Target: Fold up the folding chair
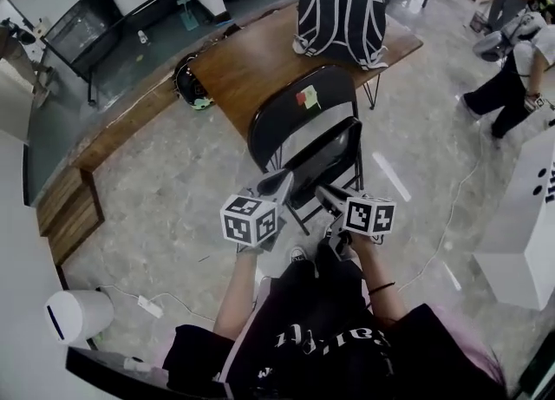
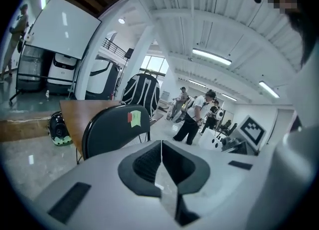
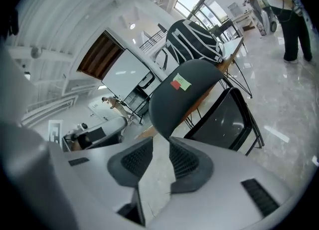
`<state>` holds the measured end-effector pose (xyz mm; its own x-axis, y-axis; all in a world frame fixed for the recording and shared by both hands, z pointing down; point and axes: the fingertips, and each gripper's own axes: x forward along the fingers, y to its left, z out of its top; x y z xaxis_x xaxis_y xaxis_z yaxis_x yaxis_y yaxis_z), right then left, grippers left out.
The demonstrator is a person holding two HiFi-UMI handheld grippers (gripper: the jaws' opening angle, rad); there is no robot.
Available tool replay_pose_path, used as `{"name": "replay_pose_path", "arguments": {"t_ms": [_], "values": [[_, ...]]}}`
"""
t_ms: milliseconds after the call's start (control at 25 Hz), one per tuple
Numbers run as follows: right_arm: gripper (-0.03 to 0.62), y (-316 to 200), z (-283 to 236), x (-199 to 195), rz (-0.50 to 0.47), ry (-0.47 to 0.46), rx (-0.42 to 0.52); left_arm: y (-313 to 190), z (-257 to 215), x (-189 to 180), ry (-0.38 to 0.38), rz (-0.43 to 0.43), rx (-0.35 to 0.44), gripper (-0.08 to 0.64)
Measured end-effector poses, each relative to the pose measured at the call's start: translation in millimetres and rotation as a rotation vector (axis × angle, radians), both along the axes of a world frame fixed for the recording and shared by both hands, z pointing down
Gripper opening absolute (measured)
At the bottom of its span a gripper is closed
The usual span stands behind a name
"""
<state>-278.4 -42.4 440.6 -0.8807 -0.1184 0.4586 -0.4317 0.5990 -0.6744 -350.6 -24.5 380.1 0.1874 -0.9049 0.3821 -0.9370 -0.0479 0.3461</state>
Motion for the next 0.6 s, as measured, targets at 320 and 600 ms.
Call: {"name": "replay_pose_path", "arguments": {"t_ms": [320,600], "values": [[0.110,39.0,-5.1,51.7,-0.001,0.010,0.003,36.1,13.4,68.0,0.055,0.025,-0.028,0.003],[0.106,75.1,-19.1,116.0,-0.048,0.001,0.053,72.5,12.7,138.4,0.124,-0.025,-0.027,0.003]]}}
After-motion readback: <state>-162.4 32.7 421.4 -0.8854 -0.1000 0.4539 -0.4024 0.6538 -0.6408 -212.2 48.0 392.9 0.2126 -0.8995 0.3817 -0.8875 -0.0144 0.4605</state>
